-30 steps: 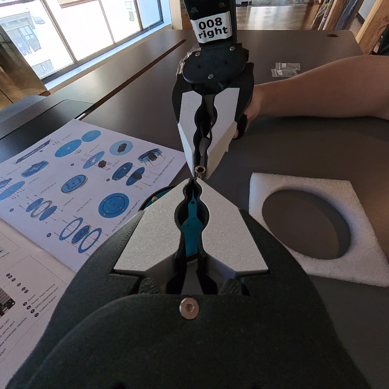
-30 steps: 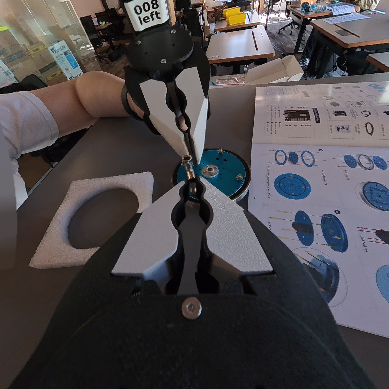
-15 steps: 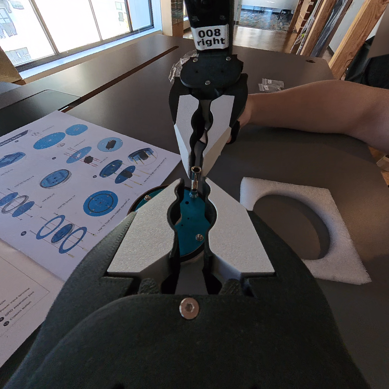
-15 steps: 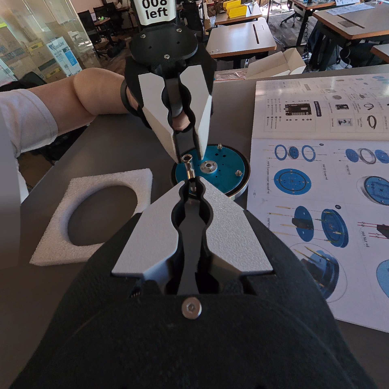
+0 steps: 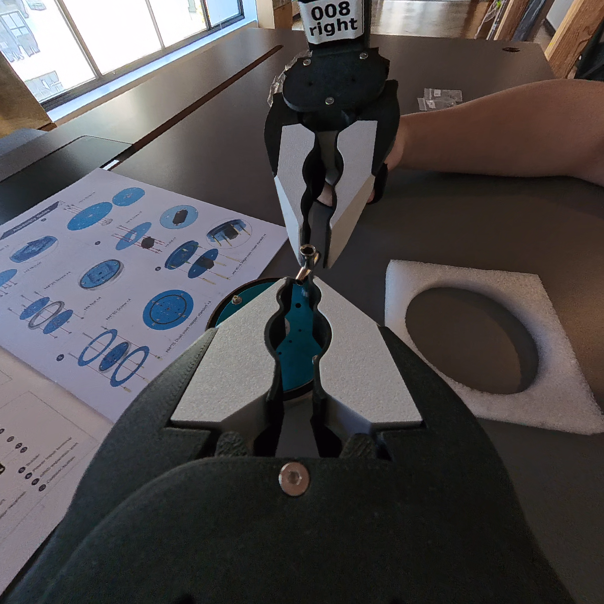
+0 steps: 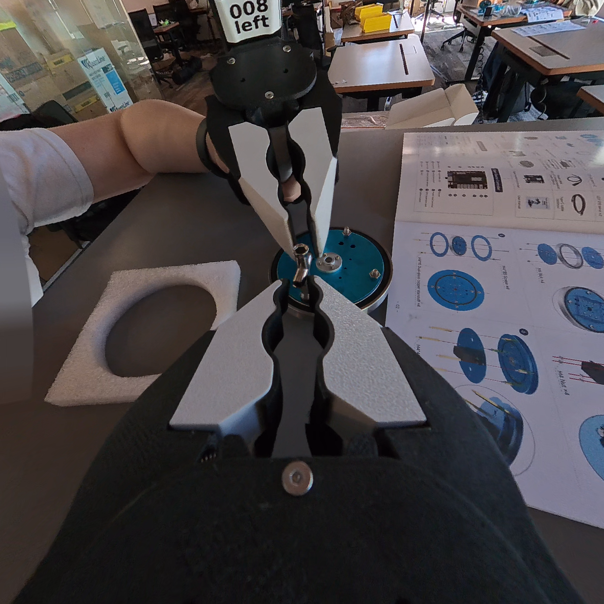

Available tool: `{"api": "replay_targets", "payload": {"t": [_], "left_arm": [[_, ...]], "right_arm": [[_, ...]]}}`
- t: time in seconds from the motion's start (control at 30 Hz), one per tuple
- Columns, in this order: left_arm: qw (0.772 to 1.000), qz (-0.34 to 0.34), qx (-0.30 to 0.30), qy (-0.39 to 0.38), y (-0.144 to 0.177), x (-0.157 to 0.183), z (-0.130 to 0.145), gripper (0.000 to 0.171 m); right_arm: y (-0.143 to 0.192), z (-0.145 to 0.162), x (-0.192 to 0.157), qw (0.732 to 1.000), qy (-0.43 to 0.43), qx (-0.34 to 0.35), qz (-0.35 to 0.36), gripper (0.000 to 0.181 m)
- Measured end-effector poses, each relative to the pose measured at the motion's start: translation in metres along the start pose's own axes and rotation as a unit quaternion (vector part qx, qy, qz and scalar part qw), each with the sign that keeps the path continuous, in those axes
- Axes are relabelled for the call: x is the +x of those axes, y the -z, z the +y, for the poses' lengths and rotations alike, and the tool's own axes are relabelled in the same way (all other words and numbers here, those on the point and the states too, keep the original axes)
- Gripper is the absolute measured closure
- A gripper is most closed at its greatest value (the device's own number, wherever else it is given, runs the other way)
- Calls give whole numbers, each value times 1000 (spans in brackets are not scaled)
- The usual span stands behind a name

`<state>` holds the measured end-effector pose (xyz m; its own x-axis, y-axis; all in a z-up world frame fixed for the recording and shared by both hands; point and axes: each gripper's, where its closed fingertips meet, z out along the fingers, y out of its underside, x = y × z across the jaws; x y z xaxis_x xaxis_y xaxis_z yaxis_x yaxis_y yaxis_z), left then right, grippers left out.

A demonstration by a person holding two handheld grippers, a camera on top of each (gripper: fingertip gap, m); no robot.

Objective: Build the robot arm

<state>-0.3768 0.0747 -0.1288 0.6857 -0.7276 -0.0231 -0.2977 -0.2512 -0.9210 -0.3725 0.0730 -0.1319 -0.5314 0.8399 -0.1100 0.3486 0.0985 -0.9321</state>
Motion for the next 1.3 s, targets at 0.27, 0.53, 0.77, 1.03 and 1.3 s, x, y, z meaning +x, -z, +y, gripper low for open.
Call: {"api": "replay_targets", "payload": {"t": [0.27, 0.53, 0.77, 1.03, 1.3], "left_arm": [[999, -42, -4, 11, 1, -14, 3, 165], [999, -25, 13, 14, 2, -9, -3, 163], [997, -57, 21, 37, 3, -21, -2, 165], [996, -64, 49, 48, 1, -9, -20, 87], [996, -89, 17, 16, -1, -11, -12, 91]], "right_arm": [[5, -3, -5, 1000, -2, 1, -17, 171], [5, -4, -11, 999, -11, 4, -39, 176], [2, 0, -14, 999, -1, -11, -44, 176], [8, -19, 2, 998, 15, 54, 7, 122], [0, -8, -6, 997, 70, 24, -4, 116]]}}
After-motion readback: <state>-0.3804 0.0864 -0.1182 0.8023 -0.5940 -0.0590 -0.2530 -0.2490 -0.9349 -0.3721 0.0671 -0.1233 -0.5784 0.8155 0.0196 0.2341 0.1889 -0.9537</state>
